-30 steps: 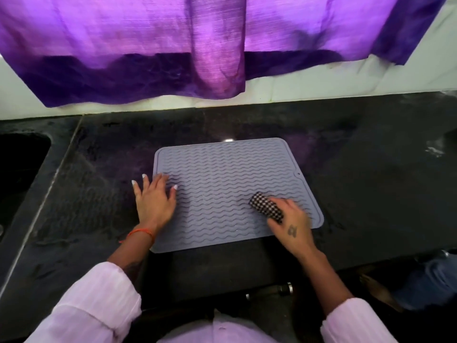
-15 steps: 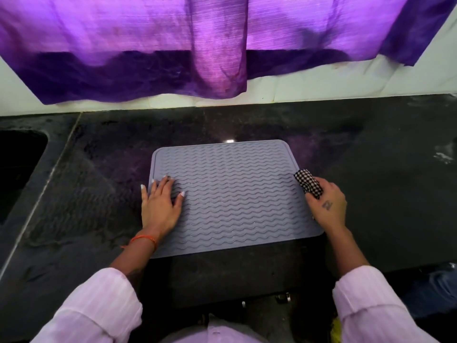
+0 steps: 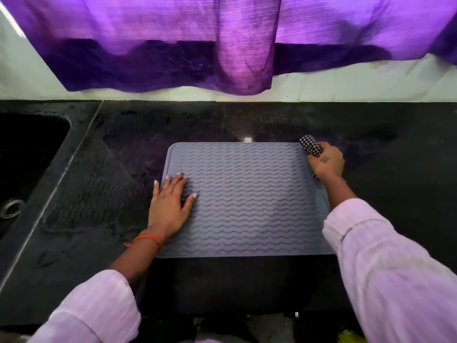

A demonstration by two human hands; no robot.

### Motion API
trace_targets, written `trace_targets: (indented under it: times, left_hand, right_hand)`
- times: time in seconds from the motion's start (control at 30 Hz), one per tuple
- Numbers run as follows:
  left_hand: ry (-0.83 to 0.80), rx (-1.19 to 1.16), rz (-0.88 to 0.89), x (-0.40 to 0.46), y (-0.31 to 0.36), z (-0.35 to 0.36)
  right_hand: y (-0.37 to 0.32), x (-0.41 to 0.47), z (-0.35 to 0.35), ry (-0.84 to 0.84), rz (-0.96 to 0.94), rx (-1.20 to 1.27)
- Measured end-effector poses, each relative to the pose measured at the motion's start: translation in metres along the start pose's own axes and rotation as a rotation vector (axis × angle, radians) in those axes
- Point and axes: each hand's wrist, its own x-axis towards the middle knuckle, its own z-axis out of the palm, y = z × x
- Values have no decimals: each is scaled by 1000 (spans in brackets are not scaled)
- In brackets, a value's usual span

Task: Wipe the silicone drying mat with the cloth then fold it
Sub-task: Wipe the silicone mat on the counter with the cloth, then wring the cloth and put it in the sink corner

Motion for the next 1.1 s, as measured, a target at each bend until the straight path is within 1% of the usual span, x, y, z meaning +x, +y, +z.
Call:
trace_targets:
  times: [0.13,0.2,0.27,0.3,0.33,0.37,0.43,0.47,0.53,0.6,0.67,0.73,0.8,0.93,1.0,1.1]
  left_hand:
    - [0,-11,11,-2,0,-1]
    - [-22,-8,3,-3,0,-4]
    - [-72,-18,-17,-1,1,-9]
    - [-97,-52,-28,2,3,-12]
    - [-108,-118,-48,3,4,-16]
    - [-108,-216,-79,4,6,-21]
    - [-91,-484,-198,5,13,-32]
    - [-96,-630,-272,5,16,-38]
    - [-117,-887,-393,3,20,-50]
    - [-129,-1169,-490,0,18,-64]
    - [-124,-1464,-599,-5,7,-80]
    - [-92,-1647,-680,-11,-12,-91]
    - [-34,-1727,-711,-21,-38,-101]
    - [70,-1788,-765,-34,-89,-112]
    - [99,-1769,-779,-37,-113,-119]
    - [167,-1741,-831,-34,-147,-134]
  right_hand:
    - [-5,11,3,-17,20,-24]
    - [-13,8,1,21,28,-3]
    - [-27,-7,2,60,31,92]
    - [-37,-20,4,58,44,184]
    - [-50,-36,11,26,65,330]
    - [-63,-54,20,-39,112,525]
    - [-92,-93,37,-236,246,878]
    - [-107,-111,46,-347,298,979]
    - [-138,-144,65,-557,330,1062]
    - [-168,-171,79,-697,300,1092]
    - [-196,-191,91,-794,266,1098]
    - [-218,-203,98,-890,254,1114]
    - [-238,-213,107,-994,247,1108]
    - [-275,-230,128,-1119,289,1025]
    - [-297,-242,139,-1157,283,1019]
    - [-333,-261,155,-1119,142,940]
